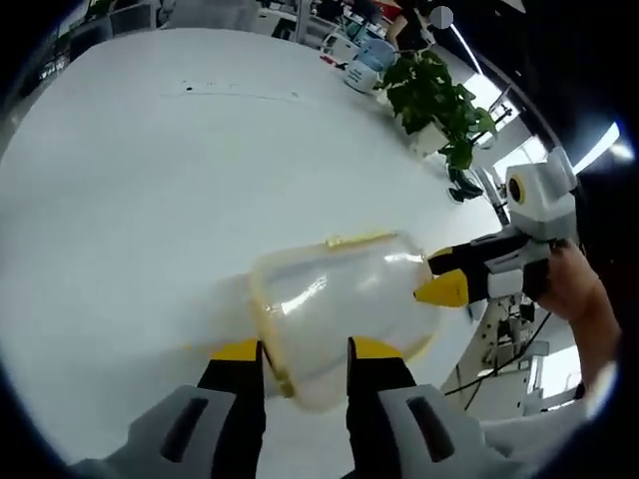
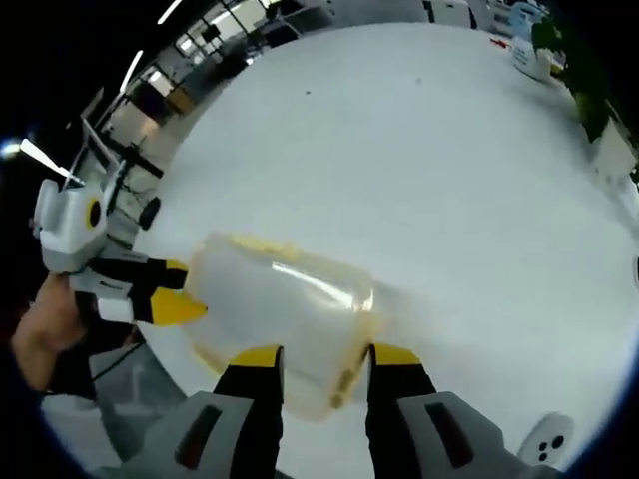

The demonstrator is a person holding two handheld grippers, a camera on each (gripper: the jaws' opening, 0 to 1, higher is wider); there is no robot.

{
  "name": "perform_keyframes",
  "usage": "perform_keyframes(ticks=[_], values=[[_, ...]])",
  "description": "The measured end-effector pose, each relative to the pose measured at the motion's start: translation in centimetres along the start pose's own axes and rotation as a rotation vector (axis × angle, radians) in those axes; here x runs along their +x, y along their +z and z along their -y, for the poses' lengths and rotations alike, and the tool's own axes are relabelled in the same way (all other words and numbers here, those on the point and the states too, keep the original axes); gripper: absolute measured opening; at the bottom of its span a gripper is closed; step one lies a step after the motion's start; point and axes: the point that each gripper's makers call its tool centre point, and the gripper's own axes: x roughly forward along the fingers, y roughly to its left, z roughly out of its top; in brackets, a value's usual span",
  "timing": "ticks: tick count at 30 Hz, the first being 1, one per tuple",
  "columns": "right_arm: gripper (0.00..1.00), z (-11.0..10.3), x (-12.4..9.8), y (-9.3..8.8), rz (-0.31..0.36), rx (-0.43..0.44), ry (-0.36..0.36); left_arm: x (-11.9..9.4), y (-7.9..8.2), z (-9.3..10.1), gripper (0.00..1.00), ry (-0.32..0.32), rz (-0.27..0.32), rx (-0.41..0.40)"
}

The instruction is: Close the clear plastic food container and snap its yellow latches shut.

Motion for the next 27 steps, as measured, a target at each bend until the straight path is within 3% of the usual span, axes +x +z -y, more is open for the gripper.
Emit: perform_keyframes(ticks=[20,27], values=[[0.36,0.09,-0.28,0.49,0.022,-0.034,0.006,0.32,-0.01,-0.21,0.34,-0.016,0.014,0.007],[0.43,-0.35,-0.11,0.09,-0.003,-0.110,0.025,0.29,-0.31,-0.02,0.36,-0.036,-0.008,0.026]])
